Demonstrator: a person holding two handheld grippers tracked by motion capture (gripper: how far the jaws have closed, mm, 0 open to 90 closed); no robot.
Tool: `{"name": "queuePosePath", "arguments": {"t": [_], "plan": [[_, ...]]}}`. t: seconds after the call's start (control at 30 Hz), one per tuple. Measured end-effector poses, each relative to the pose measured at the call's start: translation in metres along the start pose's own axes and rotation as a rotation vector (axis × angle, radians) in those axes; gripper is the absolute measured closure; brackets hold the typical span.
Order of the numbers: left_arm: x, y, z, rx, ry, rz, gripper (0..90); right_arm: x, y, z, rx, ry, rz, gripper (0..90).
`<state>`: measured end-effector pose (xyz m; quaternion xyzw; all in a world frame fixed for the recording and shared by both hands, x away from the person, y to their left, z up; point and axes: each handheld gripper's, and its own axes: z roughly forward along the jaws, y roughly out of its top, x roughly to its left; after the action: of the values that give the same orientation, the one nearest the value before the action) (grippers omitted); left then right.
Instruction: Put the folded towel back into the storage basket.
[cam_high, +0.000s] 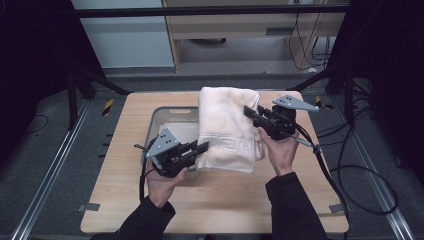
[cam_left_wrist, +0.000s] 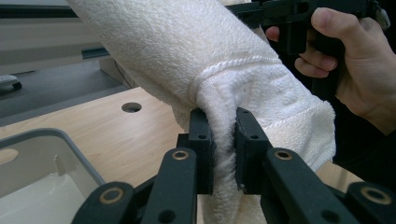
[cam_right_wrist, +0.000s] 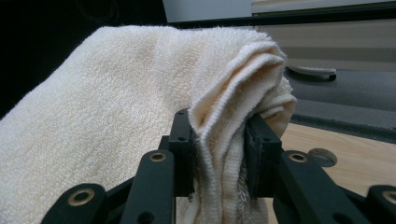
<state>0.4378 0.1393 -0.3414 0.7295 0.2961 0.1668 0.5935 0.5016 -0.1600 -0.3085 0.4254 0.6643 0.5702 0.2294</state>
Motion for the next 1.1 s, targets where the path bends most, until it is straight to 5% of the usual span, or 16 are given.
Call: {"name": "queuePosePath", "arguments": {"t": [1.1], "plan": [[0.040, 0.005, -0.048, -0.048, 0.097, -0.035, 78.7, 0.045, 0.024, 0.051, -0.005, 0.047, -0.047, 68.4]]}}
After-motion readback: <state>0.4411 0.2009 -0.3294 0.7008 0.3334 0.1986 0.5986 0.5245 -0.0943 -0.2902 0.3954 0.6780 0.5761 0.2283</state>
